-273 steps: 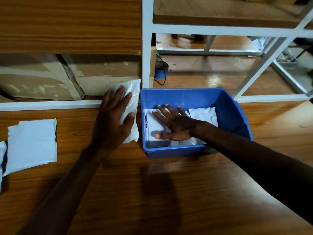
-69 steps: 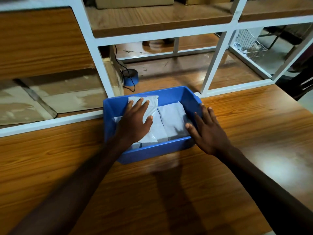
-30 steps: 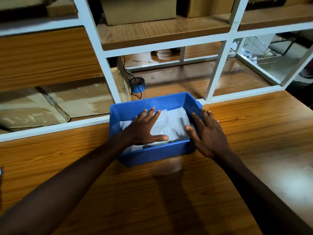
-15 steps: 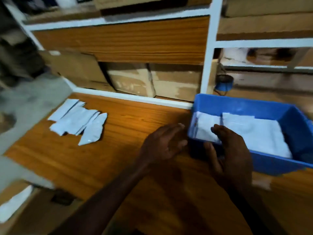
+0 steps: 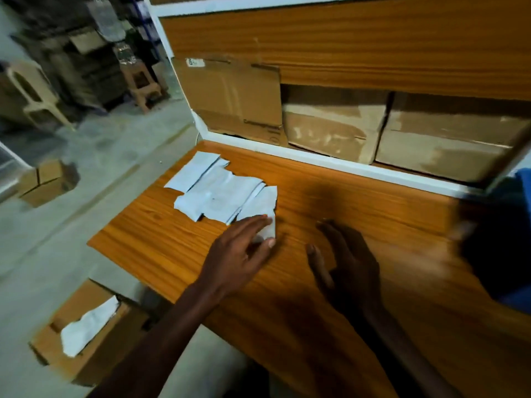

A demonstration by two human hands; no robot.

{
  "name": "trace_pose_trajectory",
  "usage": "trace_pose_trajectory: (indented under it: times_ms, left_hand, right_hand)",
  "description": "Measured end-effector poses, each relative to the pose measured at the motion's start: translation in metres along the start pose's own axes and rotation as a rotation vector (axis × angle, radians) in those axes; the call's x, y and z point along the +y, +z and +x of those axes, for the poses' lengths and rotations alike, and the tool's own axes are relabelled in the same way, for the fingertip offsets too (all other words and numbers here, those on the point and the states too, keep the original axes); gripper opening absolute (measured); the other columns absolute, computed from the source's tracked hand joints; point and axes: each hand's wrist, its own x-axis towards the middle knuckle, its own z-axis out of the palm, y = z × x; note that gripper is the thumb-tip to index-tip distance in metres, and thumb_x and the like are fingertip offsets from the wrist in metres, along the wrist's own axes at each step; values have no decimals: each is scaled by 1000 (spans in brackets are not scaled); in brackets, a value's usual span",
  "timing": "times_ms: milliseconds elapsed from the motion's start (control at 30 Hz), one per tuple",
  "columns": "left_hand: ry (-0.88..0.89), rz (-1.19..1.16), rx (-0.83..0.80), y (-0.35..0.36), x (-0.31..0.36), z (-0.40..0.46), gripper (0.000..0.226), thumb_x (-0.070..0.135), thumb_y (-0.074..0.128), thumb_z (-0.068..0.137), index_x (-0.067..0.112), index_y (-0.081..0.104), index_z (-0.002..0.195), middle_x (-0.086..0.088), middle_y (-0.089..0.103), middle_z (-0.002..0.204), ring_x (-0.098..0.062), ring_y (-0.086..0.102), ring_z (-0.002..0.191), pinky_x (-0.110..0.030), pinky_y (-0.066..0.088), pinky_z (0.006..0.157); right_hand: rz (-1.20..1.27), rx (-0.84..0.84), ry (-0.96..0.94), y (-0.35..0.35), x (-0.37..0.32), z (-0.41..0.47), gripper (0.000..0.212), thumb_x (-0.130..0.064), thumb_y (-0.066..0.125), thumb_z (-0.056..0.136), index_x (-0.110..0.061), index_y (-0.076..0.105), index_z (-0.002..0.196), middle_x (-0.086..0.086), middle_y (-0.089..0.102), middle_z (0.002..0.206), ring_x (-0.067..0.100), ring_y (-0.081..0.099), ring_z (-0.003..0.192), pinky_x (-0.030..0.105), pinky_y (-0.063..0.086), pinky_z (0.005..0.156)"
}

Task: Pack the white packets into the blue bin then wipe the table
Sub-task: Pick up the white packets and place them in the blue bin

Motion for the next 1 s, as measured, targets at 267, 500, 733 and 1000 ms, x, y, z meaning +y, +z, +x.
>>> trace_pose_trajectory:
  times_ms: [267, 500, 733, 1000]
  left_hand:
    - [-20, 77, -56, -72, -151, 20, 48, 51, 44, 97, 25, 53, 136, 5, 55, 139, -8, 47, 129, -21, 39, 103]
    - [-3, 55, -126, -61, -244, 70, 46, 40, 42, 101, 25, 43, 145, 4, 43, 151, -13, 32, 142, -33, 35, 111]
    - [40, 109, -301, -29, -284, 130, 51, 26, 47, 101, 14, 33, 149, -7, 27, 158, -25, 19, 148, -42, 26, 118]
    - [-8, 168, -345, -8, -304, 122, 76, 60, 15, 92, 16, 33, 150, -7, 23, 160, -28, 11, 149, -47, 17, 120]
  right_hand:
    - [-53, -21, 85, 144, -64, 59, 47, -46, 53, 97, -11, 65, 125, 11, 65, 128, 26, 61, 117, 41, 55, 90]
    - [-179, -287, 261, 226, -83, 104, 58, -56, 38, 100, -22, 49, 145, 5, 40, 157, 25, 34, 146, 44, 34, 114]
    - [-445, -624, 267, 284, -71, 150, 67, -55, 26, 104, -22, 11, 160, 11, -1, 168, 30, -5, 155, 53, 1, 124]
    - [-414, -835, 68, 268, -22, 156, 81, -63, 7, 88, -26, 14, 160, 9, -1, 168, 26, -8, 155, 52, -3, 123]
